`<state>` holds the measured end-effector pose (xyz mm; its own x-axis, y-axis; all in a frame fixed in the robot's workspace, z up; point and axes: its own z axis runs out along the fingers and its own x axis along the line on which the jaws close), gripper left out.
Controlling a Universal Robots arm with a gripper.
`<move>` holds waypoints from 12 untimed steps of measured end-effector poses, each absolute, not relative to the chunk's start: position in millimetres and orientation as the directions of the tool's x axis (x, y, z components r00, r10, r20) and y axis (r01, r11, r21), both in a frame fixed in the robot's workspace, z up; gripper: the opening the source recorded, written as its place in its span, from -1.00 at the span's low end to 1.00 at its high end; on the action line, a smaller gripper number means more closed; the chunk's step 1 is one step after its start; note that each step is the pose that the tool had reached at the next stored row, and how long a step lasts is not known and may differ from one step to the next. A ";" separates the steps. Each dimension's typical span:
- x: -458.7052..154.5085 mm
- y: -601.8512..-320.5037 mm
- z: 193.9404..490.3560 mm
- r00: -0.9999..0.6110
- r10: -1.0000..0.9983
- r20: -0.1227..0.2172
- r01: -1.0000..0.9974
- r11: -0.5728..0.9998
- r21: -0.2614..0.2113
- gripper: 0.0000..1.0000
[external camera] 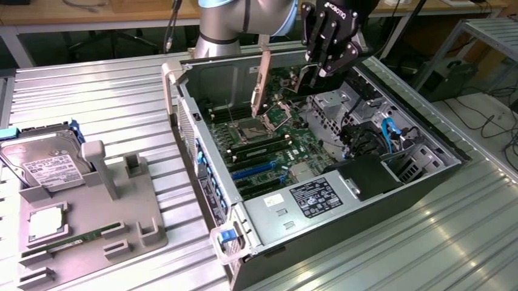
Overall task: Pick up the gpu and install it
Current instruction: 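Insert the gpu into the slot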
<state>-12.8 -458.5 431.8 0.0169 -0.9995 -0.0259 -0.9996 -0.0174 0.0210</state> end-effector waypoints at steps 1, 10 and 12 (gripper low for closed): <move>-12.8 -458.5 430.6 0.019 -0.999 -0.026 -1.000 -0.019 0.021 -0.47; -12.8 -459.3 422.6 0.035 -0.999 -0.026 -0.999 -0.036 0.021 -0.47; -12.8 -459.6 420.9 0.039 -0.999 -0.026 -0.999 -0.039 0.021 -0.47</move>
<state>-12.8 -459.6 420.9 0.0388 -0.9989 -0.0259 -0.9990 -0.0393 0.0210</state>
